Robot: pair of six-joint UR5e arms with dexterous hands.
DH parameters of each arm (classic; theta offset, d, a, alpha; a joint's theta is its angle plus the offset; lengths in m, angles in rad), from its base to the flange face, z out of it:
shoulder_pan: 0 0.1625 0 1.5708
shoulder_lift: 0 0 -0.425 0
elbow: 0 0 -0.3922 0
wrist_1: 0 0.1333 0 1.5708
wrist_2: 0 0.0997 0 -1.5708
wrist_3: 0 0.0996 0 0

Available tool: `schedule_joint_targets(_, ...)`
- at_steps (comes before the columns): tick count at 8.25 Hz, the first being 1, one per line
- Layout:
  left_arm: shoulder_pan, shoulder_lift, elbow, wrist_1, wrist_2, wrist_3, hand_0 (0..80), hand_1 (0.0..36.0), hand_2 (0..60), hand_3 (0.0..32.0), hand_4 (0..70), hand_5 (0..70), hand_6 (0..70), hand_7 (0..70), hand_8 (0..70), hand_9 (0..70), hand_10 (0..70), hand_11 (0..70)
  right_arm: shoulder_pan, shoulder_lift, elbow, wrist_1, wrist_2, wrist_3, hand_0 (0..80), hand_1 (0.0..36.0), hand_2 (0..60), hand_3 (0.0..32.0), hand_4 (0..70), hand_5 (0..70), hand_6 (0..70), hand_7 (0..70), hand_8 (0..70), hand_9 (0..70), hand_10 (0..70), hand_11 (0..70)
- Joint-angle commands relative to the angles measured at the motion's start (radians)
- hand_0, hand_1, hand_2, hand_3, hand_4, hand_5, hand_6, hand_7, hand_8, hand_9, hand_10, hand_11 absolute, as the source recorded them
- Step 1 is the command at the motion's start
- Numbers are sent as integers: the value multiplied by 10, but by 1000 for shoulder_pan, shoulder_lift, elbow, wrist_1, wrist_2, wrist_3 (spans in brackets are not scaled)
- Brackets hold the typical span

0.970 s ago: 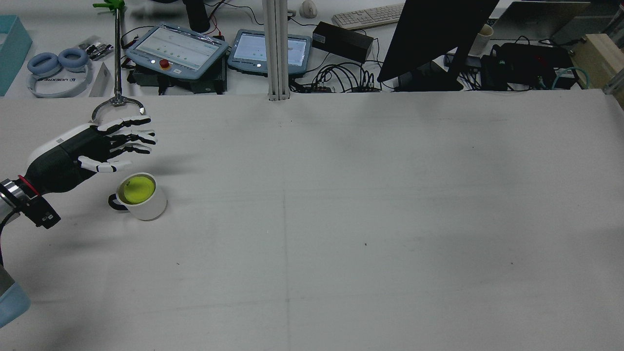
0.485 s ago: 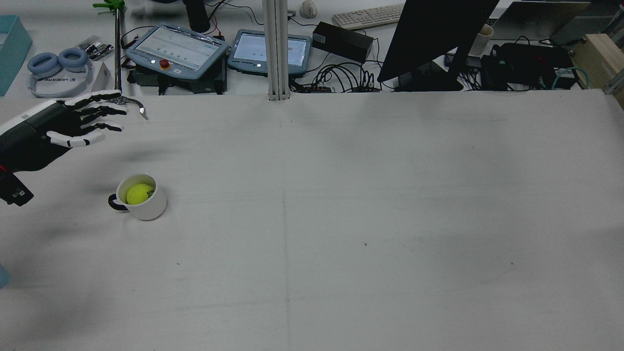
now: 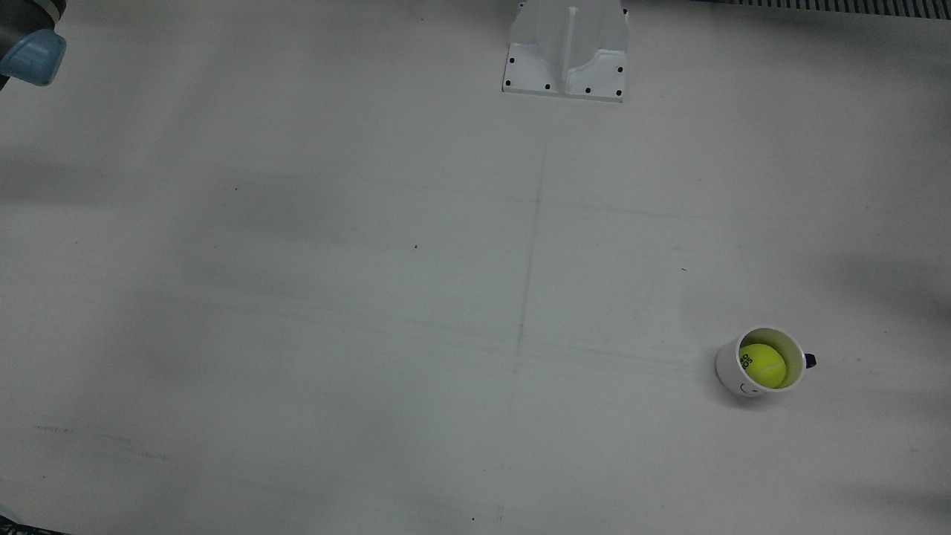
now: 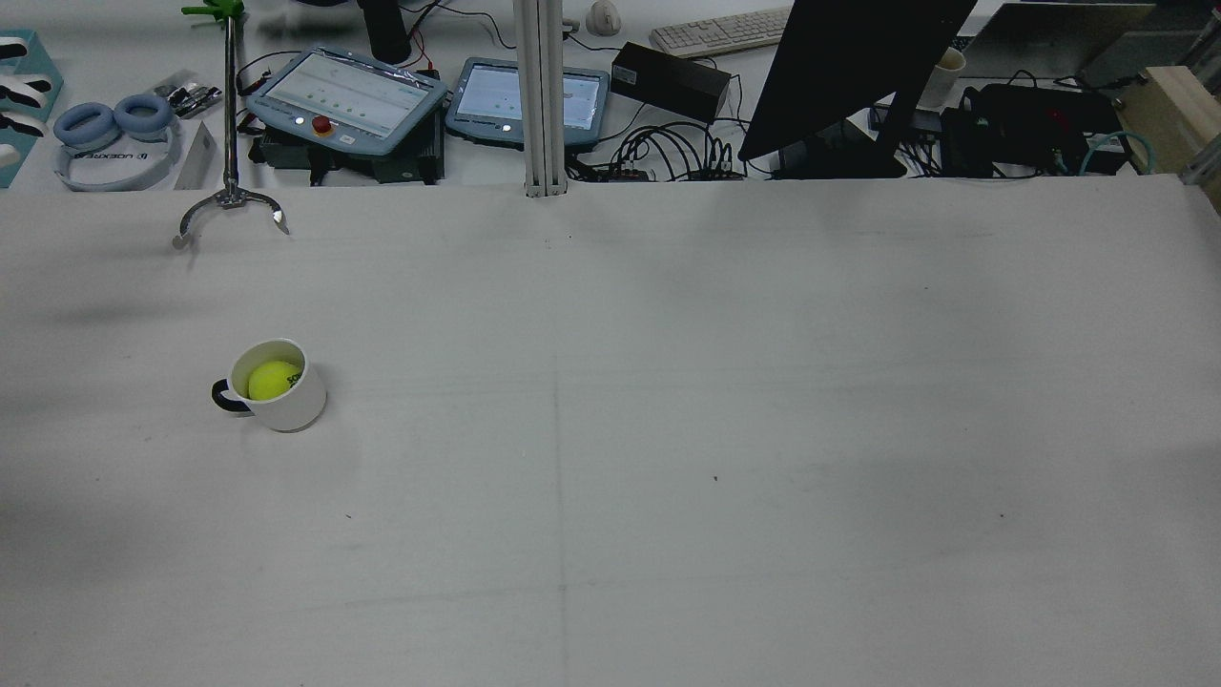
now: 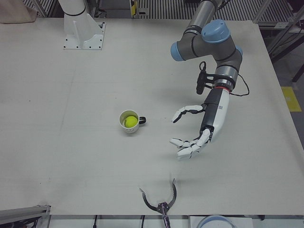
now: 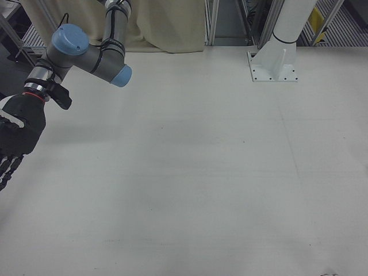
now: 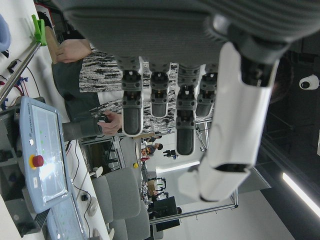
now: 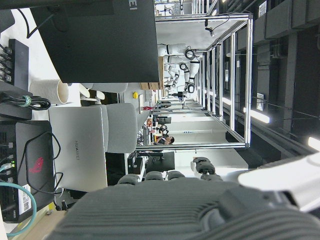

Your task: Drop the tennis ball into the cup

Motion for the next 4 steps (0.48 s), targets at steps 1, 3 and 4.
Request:
schedule_joint_targets(1, -36, 5, 7, -1, 4, 2, 673, 322, 343, 0, 199, 199, 522, 285, 220, 204, 248, 389, 0, 0, 2, 0, 0, -1, 0, 0, 0, 0, 0, 0, 0, 0, 0, 0, 0, 0)
schedule_joint_targets(3, -34, 7, -4, -1, 4, 2, 642, 317, 344, 0, 204, 184, 461, 299, 206, 206, 248, 387, 0, 0, 0, 0, 0, -1, 0, 0, 0, 0, 0, 0, 0, 0, 0, 0, 0, 0)
schedule_joint_targets(4, -34, 10, -1, -4, 4, 0, 642, 321, 344, 0, 206, 177, 417, 306, 198, 207, 246, 384, 0, 0, 0, 0, 0, -1, 0, 0, 0, 0, 0, 0, 0, 0, 0, 0, 0, 0)
